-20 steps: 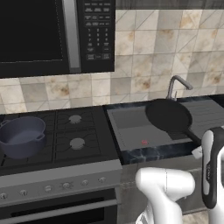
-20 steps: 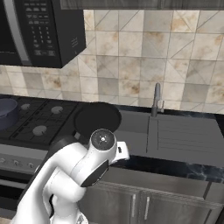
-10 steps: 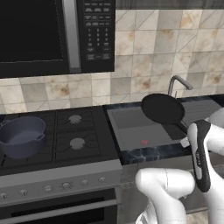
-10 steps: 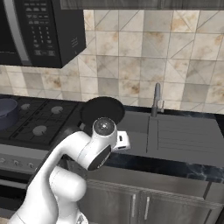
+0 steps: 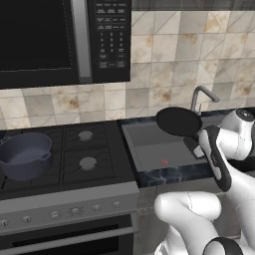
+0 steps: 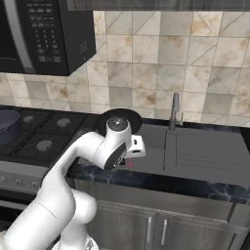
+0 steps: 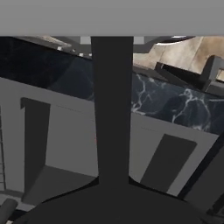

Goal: Move the pot and pan from the stove into the sink.

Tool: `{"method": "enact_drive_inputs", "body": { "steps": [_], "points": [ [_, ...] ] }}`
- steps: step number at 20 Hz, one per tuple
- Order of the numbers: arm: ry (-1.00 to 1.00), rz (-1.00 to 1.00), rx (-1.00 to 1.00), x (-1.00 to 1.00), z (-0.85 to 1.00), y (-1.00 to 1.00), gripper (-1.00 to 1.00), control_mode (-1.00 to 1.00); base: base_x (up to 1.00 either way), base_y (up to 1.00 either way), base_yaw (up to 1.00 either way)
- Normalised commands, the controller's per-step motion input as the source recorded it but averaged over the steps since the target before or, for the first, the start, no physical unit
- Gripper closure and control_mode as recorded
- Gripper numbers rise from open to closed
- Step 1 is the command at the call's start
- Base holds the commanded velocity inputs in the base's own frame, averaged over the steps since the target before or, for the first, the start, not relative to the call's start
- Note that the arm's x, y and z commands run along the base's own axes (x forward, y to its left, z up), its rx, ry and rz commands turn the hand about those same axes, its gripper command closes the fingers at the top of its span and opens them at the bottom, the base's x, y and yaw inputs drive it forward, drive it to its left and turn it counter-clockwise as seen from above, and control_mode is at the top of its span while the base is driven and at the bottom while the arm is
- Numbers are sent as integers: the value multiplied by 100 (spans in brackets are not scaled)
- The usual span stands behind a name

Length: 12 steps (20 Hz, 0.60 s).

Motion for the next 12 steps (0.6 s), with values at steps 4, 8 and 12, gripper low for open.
{"method": "enact_drive_inputs", "body": {
  "steps": [4, 8, 12],
  "points": [
    [12, -2, -1, 43, 0, 1, 100, -100, 0, 0, 0],
    [6, 0, -2, 7, 0, 2, 100, -100, 0, 0, 0],
    [2, 0, -1, 0, -5, 0, 100, -100, 0, 0, 0]
  ]
}}
